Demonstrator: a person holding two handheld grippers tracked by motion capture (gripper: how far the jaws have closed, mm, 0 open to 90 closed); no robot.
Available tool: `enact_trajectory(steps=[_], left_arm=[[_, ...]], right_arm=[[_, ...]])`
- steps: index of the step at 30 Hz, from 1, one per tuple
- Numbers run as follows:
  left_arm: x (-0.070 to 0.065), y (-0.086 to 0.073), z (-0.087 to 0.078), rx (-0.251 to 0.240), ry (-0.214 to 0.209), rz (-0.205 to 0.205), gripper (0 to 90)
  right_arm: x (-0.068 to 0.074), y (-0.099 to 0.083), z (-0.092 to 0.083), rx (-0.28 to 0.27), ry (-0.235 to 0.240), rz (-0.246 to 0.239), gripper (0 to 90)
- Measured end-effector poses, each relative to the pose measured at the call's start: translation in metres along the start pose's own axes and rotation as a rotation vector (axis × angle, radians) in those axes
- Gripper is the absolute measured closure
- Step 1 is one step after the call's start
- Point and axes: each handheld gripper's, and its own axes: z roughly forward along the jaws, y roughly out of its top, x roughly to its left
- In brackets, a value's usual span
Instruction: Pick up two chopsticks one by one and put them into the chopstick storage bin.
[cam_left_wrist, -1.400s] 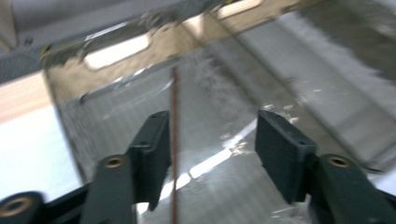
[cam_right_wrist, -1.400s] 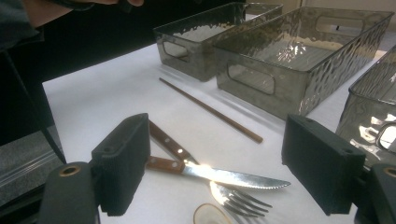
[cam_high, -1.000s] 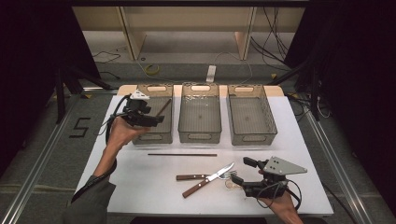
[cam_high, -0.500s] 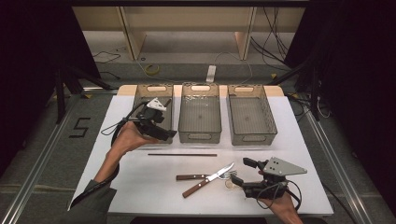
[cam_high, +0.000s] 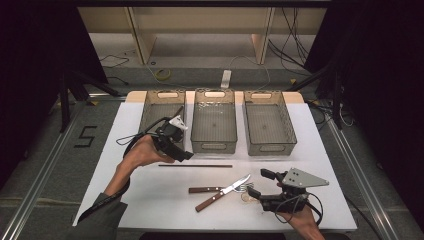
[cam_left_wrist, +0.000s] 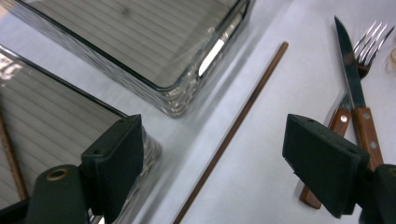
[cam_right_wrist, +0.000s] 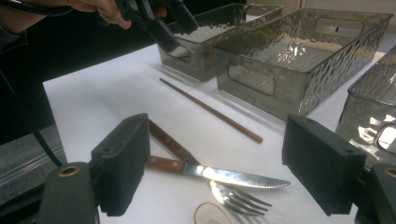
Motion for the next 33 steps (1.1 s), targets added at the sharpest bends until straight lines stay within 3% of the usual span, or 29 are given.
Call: enact_trajectory(steps=[7,14,21,24,33], left_arm=[[-0.002,-0.004,0.021,0.077,-0.022,0.046,24.6],[-0.002,-0.008,0.037,0.167,-0.017,0.049,38.2],[0.0,-0.014,0.048,0.203,-0.033,0.037,45.9],[0.001,-0.015,0.052,0.225,-0.039,0.051,49.0],[-0.001,-0.015,0.059,0.237,-0.055,0.062,59.4]], right_arm=[[0.001,0.0,0.001,0.005,0.003,-0.004,24.3],[0.001,0.0,0.0,0.006,0.002,-0.006,24.4],[0.001,0.0,0.001,0.007,0.003,-0.007,24.4],[0.0,0.0,0.0,0.007,0.004,-0.006,24.4],[0.001,0.0,0.002,0.009,0.003,-0.008,24.4]])
